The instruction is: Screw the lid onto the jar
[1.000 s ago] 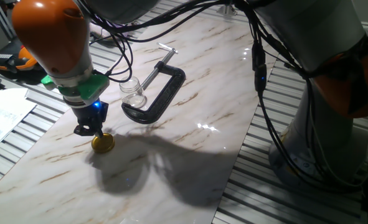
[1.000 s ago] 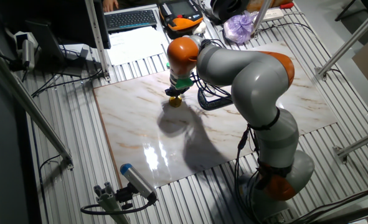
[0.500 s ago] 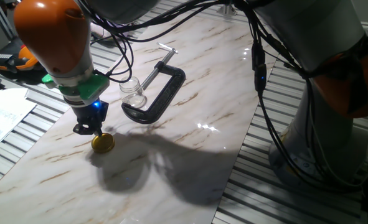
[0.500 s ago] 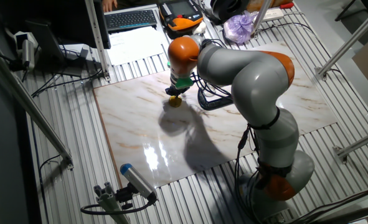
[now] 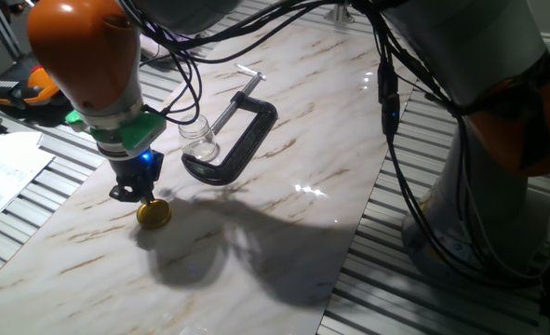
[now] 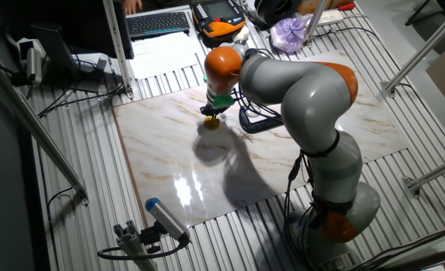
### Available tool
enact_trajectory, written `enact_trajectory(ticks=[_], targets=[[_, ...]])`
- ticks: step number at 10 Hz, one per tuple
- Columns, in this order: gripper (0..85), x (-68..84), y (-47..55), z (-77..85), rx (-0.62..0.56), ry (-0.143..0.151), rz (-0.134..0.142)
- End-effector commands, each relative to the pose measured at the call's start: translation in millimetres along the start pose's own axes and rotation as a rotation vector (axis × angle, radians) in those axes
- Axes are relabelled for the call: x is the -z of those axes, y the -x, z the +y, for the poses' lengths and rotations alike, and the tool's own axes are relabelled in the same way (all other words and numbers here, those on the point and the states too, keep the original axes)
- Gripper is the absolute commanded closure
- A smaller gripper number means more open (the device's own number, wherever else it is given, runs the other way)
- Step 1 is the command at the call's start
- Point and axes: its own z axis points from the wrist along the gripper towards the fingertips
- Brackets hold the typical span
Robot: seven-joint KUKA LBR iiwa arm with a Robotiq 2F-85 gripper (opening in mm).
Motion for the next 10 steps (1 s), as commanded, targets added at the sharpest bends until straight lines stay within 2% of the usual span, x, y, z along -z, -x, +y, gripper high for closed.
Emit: enact_trajectory(ticks=[1,2,6,7,10], targets=[[68.0,-0.4,-0.9,0.9,0.003,-0.003,0.001],[51.0,-1.1,-2.6,2.4,0.002,-0.003,0.001],[51.0,-2.2,-6.4,5.2,-0.004,-0.004,-0.003],[34.0,-2.5,-6.2,4.8,-0.006,-0.006,-0.005],[34.0,-3.6,-6.1,3.0,-0.006,-0.014,-0.007]])
